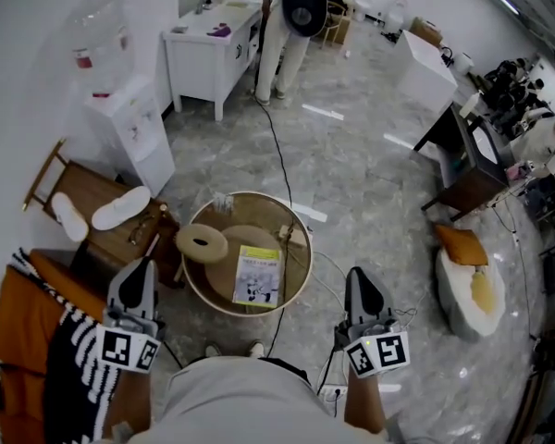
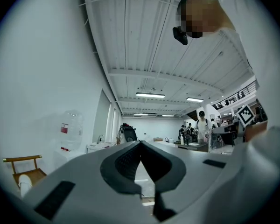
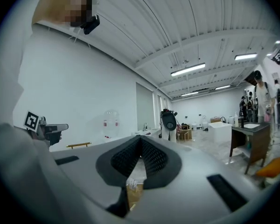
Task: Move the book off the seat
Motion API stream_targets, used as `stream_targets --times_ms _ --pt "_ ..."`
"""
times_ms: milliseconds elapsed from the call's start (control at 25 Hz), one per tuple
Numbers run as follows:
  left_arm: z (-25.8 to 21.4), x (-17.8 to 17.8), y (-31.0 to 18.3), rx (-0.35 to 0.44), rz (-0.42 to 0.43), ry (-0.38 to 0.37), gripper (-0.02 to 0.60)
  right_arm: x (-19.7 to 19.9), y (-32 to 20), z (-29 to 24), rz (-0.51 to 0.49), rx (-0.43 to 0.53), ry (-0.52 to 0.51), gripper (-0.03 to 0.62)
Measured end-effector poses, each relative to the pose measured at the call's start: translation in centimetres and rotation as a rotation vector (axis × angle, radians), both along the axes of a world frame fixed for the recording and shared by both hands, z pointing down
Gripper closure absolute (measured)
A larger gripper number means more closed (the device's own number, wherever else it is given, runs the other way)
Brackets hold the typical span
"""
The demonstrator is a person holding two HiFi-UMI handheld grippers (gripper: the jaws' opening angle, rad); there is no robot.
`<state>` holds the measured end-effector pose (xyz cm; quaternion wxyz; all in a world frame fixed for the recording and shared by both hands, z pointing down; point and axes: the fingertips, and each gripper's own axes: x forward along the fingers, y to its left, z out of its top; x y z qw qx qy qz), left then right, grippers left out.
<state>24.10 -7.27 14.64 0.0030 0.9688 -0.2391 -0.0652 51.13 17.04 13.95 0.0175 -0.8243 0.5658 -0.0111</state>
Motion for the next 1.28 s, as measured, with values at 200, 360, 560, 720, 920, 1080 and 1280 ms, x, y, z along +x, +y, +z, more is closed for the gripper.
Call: stream_targets --times_ms 200,360,560,720,920,1080,1280 --pt "0.9 -0.2 0.3 -0.024 -0.001 -0.013 0.565 -0.3 0.0 -1.0 0.031 0.027 0.022 0.572" --pt "1.1 -0.1 0.6 -0.016 0.003 -0.020 0.565 -0.7 -0.6 -1.2 0.023 0.033 0.021 0.572" --pt "0.9 -0.4 0.5 -0.004 0.000 -0.009 0.565 -1.2 -1.5 -1.2 -0.001 0.042 0.019 0.572" --pt "0.8 -0.7 0.8 -0.005 0.005 -0.013 0.565 -1.5 -2.0 -1.3 -0.008 0.048 0.014 0.572" --pt "0.5 -1.0 0.7 -0.004 0.011 -0.002 0.565 -2.1 -2.3 -1.5 -0.004 0.038 0.018 0.572" --pt "0.4 -1.3 0.5 -0.005 0.021 0.005 0.565 -2.6 -2.4 -1.9 0.005 0.044 0.026 0.572" --pt "0.6 -2.0 0.0 -0.007 0.030 0.011 0.565 -3.5 -2.7 -2.0 0.016 0.040 0.037 0.572"
